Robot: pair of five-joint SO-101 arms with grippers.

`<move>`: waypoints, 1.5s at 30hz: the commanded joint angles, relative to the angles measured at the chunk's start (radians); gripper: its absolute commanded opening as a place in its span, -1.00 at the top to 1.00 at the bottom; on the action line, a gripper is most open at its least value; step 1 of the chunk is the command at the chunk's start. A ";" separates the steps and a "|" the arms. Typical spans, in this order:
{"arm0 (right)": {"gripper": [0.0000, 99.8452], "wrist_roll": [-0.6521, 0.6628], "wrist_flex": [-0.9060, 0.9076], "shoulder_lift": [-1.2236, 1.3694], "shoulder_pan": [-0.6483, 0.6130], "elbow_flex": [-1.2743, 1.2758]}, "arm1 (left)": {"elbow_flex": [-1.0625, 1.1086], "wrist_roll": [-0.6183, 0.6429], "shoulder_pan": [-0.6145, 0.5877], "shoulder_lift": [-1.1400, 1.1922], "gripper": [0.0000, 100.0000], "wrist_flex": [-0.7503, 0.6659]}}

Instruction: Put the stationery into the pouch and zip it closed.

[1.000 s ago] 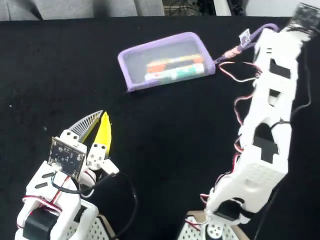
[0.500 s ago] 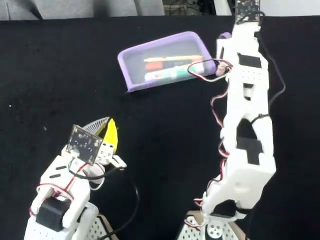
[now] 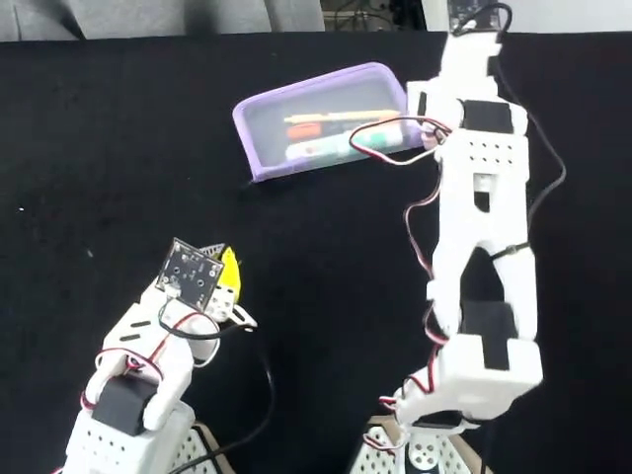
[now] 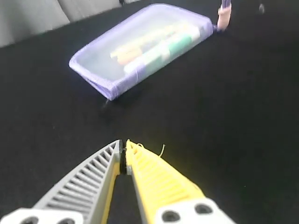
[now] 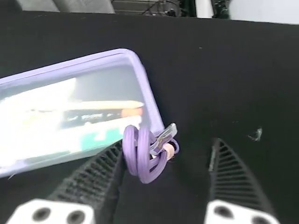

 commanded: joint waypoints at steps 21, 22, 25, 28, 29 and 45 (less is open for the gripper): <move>0.38 0.219 0.514 -0.193 -0.169 -0.048 | 0.104 0.015 -0.002 -0.008 0.94 -0.066; 0.38 0.216 0.517 -0.194 -0.161 -0.036 | 0.101 0.015 0.001 -0.008 0.94 -0.066; 0.39 0.146 0.517 -0.194 -0.150 0.001 | 0.099 0.029 0.004 -0.008 0.94 -0.066; 0.56 0.115 0.520 -0.196 -0.146 0.028 | 0.097 0.146 0.001 -0.008 0.94 -0.063; 0.64 0.115 0.520 -0.199 -0.146 0.035 | 0.099 0.190 -0.004 -0.008 0.94 -0.060; 0.98 0.114 0.218 -0.730 -0.146 0.641 | 0.104 0.249 -0.134 -0.008 0.94 0.075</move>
